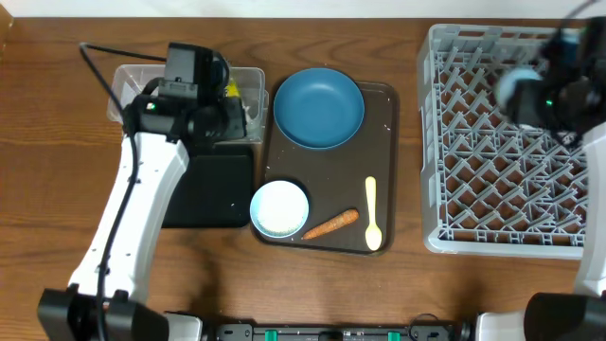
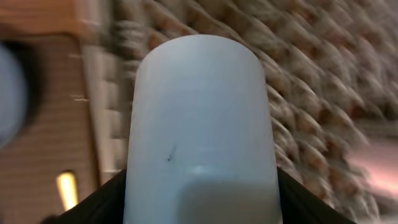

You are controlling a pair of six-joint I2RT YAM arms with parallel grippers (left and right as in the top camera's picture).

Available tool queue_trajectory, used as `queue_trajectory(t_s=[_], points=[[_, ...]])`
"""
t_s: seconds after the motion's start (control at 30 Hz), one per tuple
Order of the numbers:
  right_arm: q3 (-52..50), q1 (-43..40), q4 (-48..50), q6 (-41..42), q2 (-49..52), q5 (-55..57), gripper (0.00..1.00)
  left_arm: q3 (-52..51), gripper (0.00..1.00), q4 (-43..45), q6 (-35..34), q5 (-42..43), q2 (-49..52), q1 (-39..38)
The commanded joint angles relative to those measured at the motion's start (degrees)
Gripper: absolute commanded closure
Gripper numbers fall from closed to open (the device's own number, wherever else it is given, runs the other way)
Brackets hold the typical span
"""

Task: Sort waste into correct bins and load items into the dishwasher rack
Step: 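Release the cup from the left gripper and carry it into the rack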

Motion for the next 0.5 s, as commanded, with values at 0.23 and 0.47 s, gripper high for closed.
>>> queue_trajectory(t_s=[0.23,0.47], points=[[0.0,-13.8,-7.7,5.0,5.9,6.0,0.83,0.3,0.66,-1.0,0.8,-5.6,-0.1,0.2],[0.0,-18.4,-11.9,4.9,12.5,6.0,0.79,0.3,0.63,-1.2,0.8,-5.6,-0.1,0.2]])
